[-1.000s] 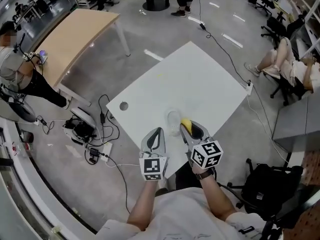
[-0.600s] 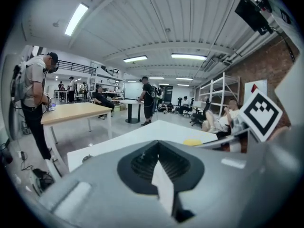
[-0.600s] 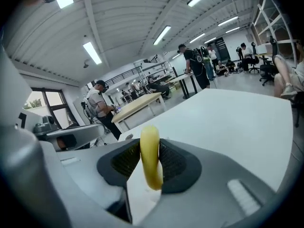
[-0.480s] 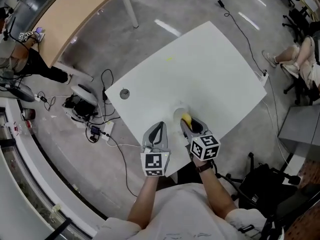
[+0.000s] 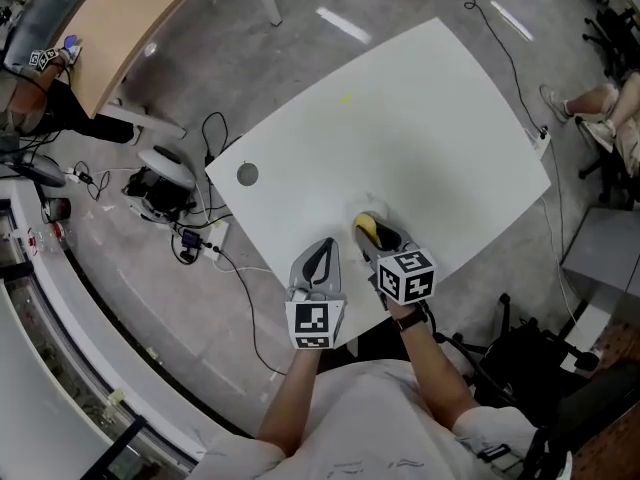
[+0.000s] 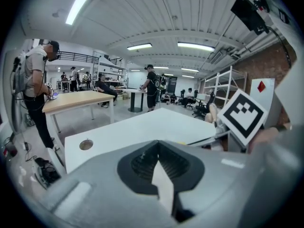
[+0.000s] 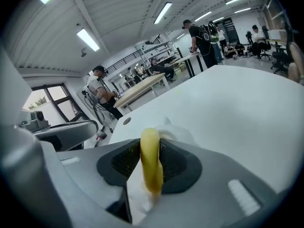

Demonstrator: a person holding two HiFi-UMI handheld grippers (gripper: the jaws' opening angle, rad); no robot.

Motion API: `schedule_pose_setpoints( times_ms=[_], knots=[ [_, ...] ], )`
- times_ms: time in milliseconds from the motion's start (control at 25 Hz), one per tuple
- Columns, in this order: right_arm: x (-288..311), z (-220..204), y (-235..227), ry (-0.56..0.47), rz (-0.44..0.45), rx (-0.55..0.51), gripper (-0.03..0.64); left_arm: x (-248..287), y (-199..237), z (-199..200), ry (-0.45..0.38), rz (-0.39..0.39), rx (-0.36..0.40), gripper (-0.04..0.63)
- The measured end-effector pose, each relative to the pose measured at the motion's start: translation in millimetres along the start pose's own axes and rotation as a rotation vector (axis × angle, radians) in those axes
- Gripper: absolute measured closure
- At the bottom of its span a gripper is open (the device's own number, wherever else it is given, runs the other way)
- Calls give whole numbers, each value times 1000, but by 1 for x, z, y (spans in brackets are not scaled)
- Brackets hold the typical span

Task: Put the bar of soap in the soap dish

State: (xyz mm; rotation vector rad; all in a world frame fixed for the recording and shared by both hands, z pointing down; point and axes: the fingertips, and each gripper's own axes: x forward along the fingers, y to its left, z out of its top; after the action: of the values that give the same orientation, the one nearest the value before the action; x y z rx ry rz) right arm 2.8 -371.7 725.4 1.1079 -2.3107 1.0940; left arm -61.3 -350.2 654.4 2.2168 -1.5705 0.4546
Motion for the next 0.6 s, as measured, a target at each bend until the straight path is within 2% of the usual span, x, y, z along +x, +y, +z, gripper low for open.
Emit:
schedule_pose_setpoints(
  times_ms=[200, 360, 480, 600],
  knots=[
    [-10, 18, -7, -73, -50, -27, 460, -2, -2, 3, -4, -11, 2, 595],
    [-25, 37, -7, -143, -74, -44, 440, -14, -1, 15, -58, 8, 36, 595],
    [-41, 47, 0, -192, -81, -54, 465, -26, -4, 25, -109, 7, 57, 595],
    [-58, 56, 18, -253, -83, -77, 541, -43, -2, 35, -152, -4, 72, 595]
  ],
)
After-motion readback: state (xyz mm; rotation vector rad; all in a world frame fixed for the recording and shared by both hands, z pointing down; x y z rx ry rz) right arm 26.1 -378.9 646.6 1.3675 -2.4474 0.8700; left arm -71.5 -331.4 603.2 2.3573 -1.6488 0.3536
